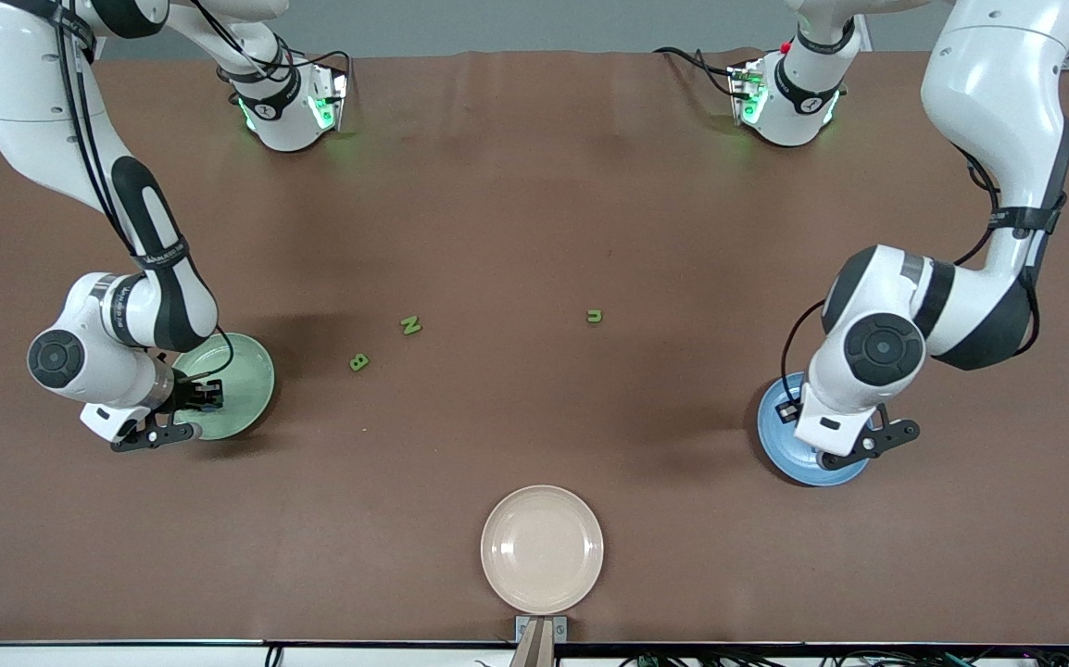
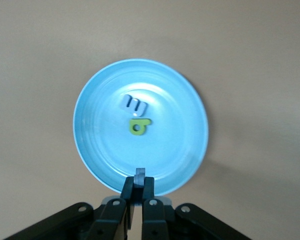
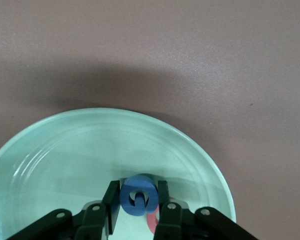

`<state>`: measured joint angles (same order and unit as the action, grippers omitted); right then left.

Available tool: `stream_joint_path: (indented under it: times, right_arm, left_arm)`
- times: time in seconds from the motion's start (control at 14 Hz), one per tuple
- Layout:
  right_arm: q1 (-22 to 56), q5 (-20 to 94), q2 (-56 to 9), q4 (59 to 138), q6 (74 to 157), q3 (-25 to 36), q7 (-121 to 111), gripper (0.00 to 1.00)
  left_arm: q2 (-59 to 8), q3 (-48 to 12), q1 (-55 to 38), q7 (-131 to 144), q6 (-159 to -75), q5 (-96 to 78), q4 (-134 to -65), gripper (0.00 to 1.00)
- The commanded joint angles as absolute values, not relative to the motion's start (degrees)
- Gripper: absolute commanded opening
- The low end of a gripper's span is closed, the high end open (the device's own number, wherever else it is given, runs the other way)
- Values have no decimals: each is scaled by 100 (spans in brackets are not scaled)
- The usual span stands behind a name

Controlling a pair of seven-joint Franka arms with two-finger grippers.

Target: Sort upper and lower case letters into plates

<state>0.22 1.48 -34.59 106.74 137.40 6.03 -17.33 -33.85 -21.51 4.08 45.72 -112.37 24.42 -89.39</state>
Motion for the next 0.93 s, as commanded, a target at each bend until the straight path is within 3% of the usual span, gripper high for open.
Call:
stream_joint_path:
  times: [0.0,0.07,0.14,0.21,0.29,0.36,0.5,0.64,0.86]
  right_arm:
    - [-26,114,-3263,10652,13510,510,-1661,100]
    - [0,114,-3113,10635,13335,492,-1652,100]
    - [61,123,-2963,10574,13063,475,-1644,100]
    - [175,123,-2831,10512,12765,475,-1504,100]
    - [350,123,-2717,10477,12431,475,-1137,100]
    - [595,123,-2620,10485,12245,483,-725,100]
    - [1114,123,-2584,10538,12217,475,197,100]
    - [1667,123,-2628,10547,12278,483,1549,100]
    - [1819,167,-2707,10547,12366,475,2836,100]
  left_arm:
    - [-3603,-2206,693,4386,-11407,2505,-8956,1]
    - [-3656,-2197,755,4386,-11443,2505,-8956,4]
    - [-3769,-2197,773,4403,-11469,2496,-8947,25]
    - [-3805,-2180,782,4473,-11592,2496,-8965,65]
    - [-3806,-2180,756,4561,-11619,2487,-8965,86]
    - [-3780,-2180,773,4701,-11610,2487,-8974,100]
    - [-3587,-2241,721,4807,-11514,2426,-9113,100]
    - [-3367,-2678,729,5026,-11496,2408,-9421,100]
    - [-3392,-3557,642,6331,-11479,2417,-9677,100]
